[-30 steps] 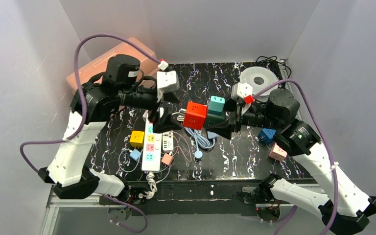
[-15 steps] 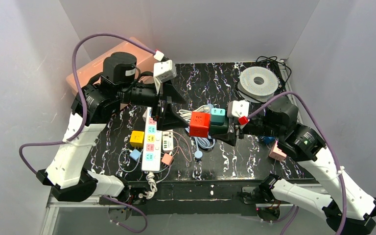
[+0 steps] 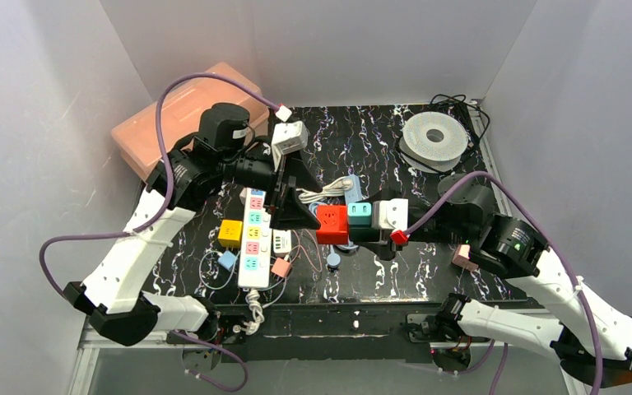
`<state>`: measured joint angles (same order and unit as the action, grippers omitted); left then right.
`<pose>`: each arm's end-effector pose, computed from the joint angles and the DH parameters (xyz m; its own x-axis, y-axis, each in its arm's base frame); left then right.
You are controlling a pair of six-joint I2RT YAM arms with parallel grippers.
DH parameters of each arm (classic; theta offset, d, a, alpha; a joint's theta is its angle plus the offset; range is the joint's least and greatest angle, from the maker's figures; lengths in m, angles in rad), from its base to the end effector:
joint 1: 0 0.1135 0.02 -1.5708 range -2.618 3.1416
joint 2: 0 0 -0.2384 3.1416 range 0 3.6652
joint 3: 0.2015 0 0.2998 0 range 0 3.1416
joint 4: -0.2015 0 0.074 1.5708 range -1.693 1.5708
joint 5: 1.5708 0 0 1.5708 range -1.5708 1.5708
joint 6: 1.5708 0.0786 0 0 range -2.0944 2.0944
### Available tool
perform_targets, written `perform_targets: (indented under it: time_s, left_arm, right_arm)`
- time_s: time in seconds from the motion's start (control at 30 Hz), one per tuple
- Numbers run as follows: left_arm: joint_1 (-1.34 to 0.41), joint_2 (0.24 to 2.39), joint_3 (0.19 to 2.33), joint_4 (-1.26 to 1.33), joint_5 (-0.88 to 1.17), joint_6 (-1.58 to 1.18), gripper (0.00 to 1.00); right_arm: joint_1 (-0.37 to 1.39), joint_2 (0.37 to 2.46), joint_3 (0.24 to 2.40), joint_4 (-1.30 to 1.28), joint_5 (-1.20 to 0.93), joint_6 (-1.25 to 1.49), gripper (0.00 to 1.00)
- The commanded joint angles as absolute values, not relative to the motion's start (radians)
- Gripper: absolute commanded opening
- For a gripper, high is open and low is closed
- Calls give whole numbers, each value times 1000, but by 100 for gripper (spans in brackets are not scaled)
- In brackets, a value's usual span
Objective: Pull the plug off the socket
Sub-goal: Remove the plug from the socket.
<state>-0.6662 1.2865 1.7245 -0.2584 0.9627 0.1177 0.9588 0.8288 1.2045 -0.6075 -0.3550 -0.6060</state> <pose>0.2044 -0.2427 0.5425 0.2555 -0.1155 -0.9599 0.9646 -0.0366 0.2611 0.1235 0.2235 0.4189 0.4393 -0.3037 -0.8454 -0.8657 0.1081 -0.4887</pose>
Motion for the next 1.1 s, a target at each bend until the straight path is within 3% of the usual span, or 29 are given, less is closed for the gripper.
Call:
perform_targets:
  time_s: [0.0, 0.27, 0.5, 1.07]
  left_arm:
    - [-664, 1204, 1661, -211, 1122, 184, 98]
    - [-699, 1163, 1595, -265, 1056, 339, 98]
    - [-817, 1151, 1570, -373, 768, 594, 98]
    - [-834, 1131, 1548, -234, 593, 541, 98]
  right_arm:
    - [995, 835, 1282, -520, -300, -649, 1]
    - [1023, 872, 1304, -487, -305, -638, 1]
    - [1038, 902, 1313, -460, -298, -623, 1]
    - [1053, 917, 1303, -417, -289, -610, 1]
